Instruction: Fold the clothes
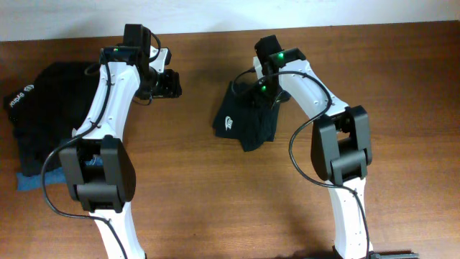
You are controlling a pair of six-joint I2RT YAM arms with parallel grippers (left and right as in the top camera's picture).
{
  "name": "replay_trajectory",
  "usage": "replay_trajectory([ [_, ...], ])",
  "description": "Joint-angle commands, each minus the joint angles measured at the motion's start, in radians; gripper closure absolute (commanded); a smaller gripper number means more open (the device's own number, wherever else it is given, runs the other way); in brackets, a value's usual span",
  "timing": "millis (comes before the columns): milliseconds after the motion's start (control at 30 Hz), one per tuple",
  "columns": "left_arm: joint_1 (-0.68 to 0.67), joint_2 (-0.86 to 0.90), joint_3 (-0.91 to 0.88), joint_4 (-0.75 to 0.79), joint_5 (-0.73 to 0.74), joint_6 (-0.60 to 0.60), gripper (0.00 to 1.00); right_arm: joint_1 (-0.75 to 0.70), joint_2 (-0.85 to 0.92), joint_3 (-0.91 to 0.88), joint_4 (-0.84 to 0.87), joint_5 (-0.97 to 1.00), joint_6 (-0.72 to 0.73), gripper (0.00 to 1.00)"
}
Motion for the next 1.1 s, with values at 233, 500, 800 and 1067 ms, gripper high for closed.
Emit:
replay_trajectory([
  [233,-0.012,-0.029,-0.011,0.002,0.023,-0.006,0.3,0.047,-0.04,0.09,-0.085,-0.006,-0.044,0.34],
  [500,-0.048,-0.028,-0.011,0.03,0.032,-0.005,0.28,0.035,-0.105,0.252,-0.171,0.063,-0.044,0.33],
  [800,-0.096,0.037,-0.011,0.119,0.232,0.032,0.25,-0.021,-0.109,0.358,-0.32,0.162,-0.044,0.32],
  [1067,-0.147,0.193,-0.011,0.177,0.397,0.032,0.24,-0.113,-0.115,0.386,-0.412,0.159,-0.044,0.32],
])
